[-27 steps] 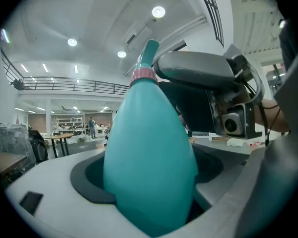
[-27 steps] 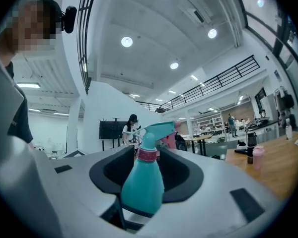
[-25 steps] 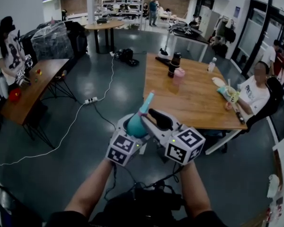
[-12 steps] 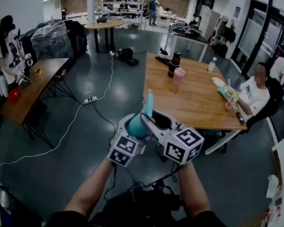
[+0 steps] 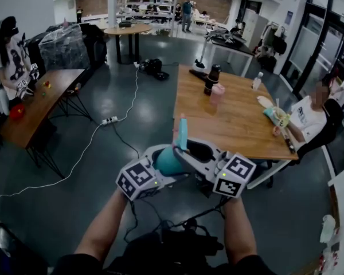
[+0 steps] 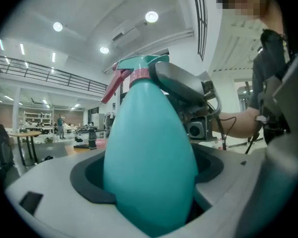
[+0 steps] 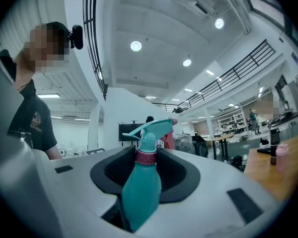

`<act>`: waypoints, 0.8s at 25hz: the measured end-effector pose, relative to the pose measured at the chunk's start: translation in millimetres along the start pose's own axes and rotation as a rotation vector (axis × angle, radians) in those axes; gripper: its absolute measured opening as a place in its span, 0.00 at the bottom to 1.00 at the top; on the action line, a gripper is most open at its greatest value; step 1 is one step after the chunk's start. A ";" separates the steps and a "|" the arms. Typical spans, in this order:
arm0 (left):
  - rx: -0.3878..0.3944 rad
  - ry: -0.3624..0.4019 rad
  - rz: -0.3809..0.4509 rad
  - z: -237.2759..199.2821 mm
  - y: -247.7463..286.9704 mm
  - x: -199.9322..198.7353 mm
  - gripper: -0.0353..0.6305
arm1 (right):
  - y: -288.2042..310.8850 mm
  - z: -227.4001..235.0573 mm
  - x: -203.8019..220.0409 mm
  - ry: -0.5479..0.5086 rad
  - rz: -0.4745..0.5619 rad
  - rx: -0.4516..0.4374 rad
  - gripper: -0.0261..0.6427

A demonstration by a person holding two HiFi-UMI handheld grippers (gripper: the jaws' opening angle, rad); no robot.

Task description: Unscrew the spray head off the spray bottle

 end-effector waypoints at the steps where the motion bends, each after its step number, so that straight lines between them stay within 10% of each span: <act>1: 0.025 0.000 -0.001 2.5 -1.2 0.2 0.70 | -1.3 -1.4 -0.2 0.002 0.007 -0.023 0.25; 11: 0.166 -0.002 -0.011 17.0 -7.3 -2.4 0.70 | -9.2 -5.1 -4.7 0.057 0.083 -0.153 0.25; 20: 0.082 -0.018 -0.017 8.8 -5.7 7.9 0.70 | -12.1 -4.0 -10.5 0.010 0.082 -0.085 0.25</act>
Point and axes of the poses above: the fingertips, and each gripper's own axes: y forward along the fingers, z to its right, x out of its underside, the point moved 6 cm from there along -y, backward along the fingers, and after that the axes turned 12 degrees about -y, right-handed, at the moved point
